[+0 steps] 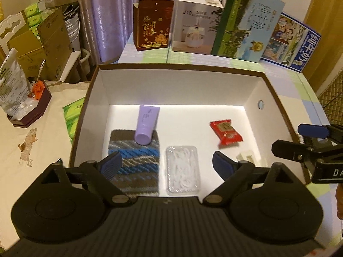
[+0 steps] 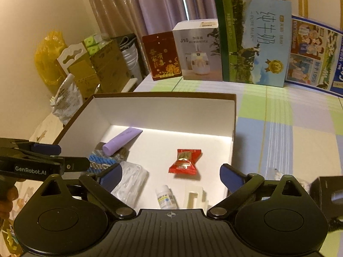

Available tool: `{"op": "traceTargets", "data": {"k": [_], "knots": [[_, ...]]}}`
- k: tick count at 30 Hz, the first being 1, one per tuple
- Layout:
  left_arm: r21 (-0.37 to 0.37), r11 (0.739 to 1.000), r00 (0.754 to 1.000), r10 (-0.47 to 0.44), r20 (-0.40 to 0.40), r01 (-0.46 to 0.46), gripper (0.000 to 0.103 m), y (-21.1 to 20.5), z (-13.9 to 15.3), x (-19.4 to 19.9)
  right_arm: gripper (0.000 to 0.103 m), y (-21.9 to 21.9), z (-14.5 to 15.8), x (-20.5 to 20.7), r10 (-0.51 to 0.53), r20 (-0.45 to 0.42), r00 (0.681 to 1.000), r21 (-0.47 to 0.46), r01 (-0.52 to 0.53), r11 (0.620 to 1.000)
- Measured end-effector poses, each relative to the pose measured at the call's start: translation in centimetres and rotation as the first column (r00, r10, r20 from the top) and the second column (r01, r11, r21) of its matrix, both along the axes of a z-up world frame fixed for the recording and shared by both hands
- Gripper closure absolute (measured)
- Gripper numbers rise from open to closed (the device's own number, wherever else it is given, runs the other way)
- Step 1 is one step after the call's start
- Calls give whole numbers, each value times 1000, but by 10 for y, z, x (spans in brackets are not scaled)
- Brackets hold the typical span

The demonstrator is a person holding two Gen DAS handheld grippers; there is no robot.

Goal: Organize objects
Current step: 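Withdraw both tools from the box toward the clear cup and black box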

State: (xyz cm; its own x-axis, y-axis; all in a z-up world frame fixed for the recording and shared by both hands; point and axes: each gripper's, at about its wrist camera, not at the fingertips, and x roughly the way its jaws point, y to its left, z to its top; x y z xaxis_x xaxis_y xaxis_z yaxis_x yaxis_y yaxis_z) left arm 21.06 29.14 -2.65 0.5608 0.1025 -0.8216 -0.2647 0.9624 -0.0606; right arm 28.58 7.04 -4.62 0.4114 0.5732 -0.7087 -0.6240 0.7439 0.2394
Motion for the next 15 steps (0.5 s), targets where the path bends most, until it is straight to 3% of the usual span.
{"op": "traceTargets", "data": {"k": [15], "knots": [[-21, 999, 1000, -29, 6, 30, 13, -49, 8, -38, 6, -46, 15, -39, -13, 1, 1000, 14, 13, 1000]]}}
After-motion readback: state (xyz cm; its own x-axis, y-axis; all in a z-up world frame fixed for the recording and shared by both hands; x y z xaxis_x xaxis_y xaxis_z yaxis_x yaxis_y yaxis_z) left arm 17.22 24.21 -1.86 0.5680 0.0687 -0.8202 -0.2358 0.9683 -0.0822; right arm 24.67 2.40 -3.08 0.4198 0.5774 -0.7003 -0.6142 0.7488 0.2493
